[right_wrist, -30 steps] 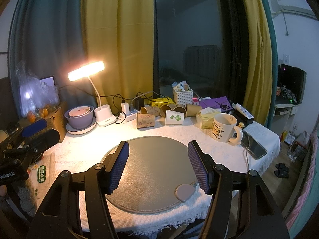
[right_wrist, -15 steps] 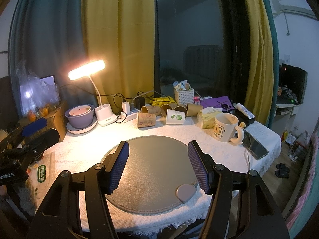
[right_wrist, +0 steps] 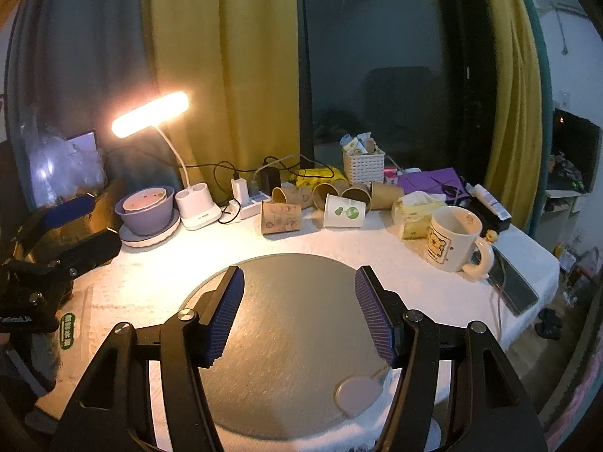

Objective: Flip cup upright
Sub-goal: 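Move the right tool toward the tipped-over pink-flowered paper cup, then grasp the pink-flowered paper cup by its side with the right gripper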

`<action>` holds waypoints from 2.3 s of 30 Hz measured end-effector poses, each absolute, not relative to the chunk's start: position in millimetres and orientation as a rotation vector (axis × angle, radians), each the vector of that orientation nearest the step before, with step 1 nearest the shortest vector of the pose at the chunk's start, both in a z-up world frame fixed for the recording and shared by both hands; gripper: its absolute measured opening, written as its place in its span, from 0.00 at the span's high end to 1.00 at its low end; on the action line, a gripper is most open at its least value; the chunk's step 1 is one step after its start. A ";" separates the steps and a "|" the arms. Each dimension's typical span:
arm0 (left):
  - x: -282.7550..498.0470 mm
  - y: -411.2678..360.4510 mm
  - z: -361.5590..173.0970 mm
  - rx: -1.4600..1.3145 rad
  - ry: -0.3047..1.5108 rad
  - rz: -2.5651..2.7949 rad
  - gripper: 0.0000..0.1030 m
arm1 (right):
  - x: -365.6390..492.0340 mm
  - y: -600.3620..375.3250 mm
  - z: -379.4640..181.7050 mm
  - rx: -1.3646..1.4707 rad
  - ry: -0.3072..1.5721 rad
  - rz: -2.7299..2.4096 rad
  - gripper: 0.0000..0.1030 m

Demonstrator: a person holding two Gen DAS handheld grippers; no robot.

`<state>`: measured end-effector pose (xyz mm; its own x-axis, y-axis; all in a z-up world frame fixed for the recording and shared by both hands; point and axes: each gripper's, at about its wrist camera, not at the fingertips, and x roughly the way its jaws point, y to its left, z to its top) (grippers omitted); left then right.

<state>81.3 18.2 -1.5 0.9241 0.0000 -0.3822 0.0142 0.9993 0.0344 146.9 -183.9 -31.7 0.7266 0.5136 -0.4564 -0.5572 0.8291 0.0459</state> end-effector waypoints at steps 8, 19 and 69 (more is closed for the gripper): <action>158.0 21.3 -12.3 0.045 0.477 -0.040 0.05 | 203.8 -177.1 -34.0 -0.099 0.503 0.605 0.36; 253.3 38.4 -44.4 0.133 0.597 -0.018 0.05 | 300.8 -166.9 -52.2 -0.109 0.582 0.620 0.36; 356.6 54.7 -120.2 0.134 0.858 -0.396 0.24 | 385.0 -144.4 -121.9 -0.048 0.781 0.652 0.36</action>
